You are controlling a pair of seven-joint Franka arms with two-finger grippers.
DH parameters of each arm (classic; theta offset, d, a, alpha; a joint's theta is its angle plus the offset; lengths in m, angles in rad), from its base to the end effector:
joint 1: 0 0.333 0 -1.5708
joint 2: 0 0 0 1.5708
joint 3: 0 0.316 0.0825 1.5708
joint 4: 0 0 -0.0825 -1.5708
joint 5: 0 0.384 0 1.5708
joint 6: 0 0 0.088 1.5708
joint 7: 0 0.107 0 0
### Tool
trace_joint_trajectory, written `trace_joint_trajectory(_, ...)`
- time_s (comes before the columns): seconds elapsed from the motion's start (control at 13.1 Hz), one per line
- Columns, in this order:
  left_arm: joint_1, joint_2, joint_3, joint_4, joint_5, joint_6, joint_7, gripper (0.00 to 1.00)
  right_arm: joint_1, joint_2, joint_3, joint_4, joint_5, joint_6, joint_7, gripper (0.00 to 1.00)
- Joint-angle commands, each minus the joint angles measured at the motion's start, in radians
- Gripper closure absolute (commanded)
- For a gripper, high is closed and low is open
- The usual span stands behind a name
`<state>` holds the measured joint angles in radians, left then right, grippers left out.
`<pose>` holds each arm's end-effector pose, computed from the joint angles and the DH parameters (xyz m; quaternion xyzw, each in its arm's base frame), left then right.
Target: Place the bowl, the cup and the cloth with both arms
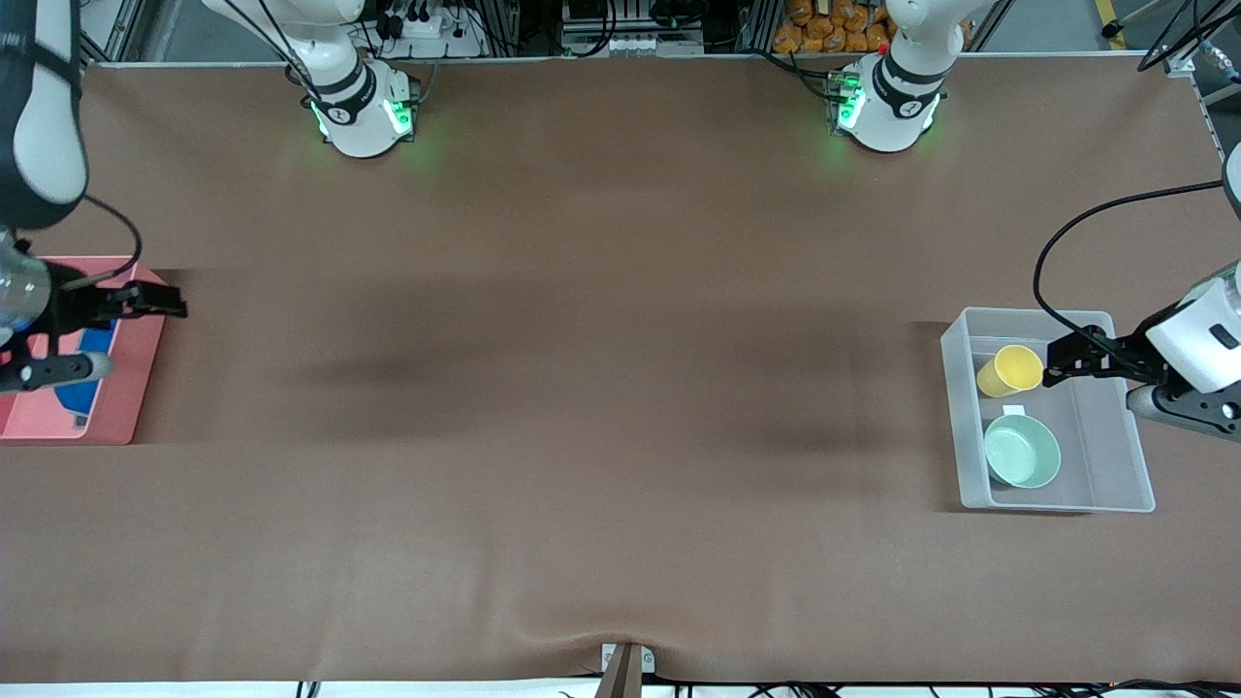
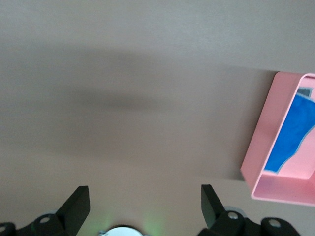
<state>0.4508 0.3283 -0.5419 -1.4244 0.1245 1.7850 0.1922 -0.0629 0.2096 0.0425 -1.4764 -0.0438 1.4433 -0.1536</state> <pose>0.6570 0.0013 0.5383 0.9896 -0.1368 0.0403 0.0197 0.5968 -0.0197 0.5379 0.9903 0.0660 -0.1220 0.0069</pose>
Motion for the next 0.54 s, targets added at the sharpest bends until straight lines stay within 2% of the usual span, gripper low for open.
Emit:
trace_joint_trajectory(0.0, 0.02, -0.026, 0.003, 0.007, -0.014, -0.021, -0.003, 0.0, 0.06, -0.12, -0.013, -0.06, 0.021, -0.02, 0.129, 0.0)
trace_joint_trajectory(0.15, 0.04, -0.064, 0.005, 0.004, -0.014, -0.084, 0.003, 0.0, 0.06, -0.195, -0.018, -0.125, 0.097, -0.021, 0.192, 0.0)
trace_joint_trajectory(0.31, 0.049, -0.087, 0.005, 0.001, -0.016, -0.104, -0.006, 0.0, 0.049, -0.272, -0.024, -0.177, 0.108, -0.021, 0.203, 0.0)
trace_joint_trajectory(0.46, 0.052, -0.118, -0.001, 0.005, -0.016, -0.11, -0.013, 0.0, 0.022, -0.3, -0.024, -0.183, 0.107, -0.021, 0.201, 0.0)
